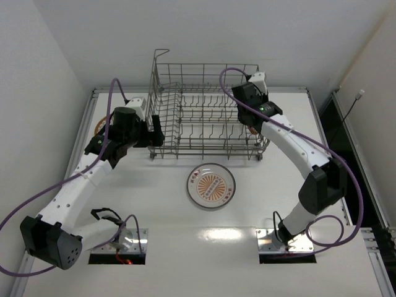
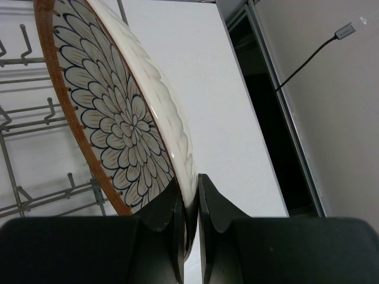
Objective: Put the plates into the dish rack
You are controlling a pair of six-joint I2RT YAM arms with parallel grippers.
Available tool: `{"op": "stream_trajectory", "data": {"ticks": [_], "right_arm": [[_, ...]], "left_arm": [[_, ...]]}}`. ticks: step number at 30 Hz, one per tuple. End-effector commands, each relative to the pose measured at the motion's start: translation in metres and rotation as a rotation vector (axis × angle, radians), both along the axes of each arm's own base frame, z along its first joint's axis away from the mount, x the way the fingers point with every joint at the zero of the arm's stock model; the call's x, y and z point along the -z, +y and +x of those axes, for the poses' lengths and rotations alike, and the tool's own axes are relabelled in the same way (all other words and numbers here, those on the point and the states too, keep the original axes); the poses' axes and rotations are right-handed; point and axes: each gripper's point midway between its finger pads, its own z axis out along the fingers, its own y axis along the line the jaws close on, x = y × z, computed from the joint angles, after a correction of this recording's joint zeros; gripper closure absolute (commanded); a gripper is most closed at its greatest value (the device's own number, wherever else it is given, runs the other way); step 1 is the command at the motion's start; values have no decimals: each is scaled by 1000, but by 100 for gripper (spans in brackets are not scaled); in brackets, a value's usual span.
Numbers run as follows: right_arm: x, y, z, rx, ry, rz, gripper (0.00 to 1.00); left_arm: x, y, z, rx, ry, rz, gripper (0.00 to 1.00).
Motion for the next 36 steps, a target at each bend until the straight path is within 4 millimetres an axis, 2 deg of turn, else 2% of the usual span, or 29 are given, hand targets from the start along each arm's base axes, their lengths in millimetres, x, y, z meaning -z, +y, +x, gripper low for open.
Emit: {"op": "stream_trajectory", "data": {"ticks": [1,9,19,22,36], "right_arm": [[-33,-3,14,78,-175,24,100],[-19,1,19,73,-148,20,100],[14,-2,19,100,-85,8,100],[26,-4,16,115,-65,0,100],[56,-16,1,164,-9,-23,100]], "left_arm": [[-22,-6,6,14,-53,-15,0],[-19,-8,7,15,-46,-7,0],[-19,-9,6,17,-47,-3,0],[-19,-9,6,17,-47,-3,0],[-14,-9,4,17,-30,4,0]]}}
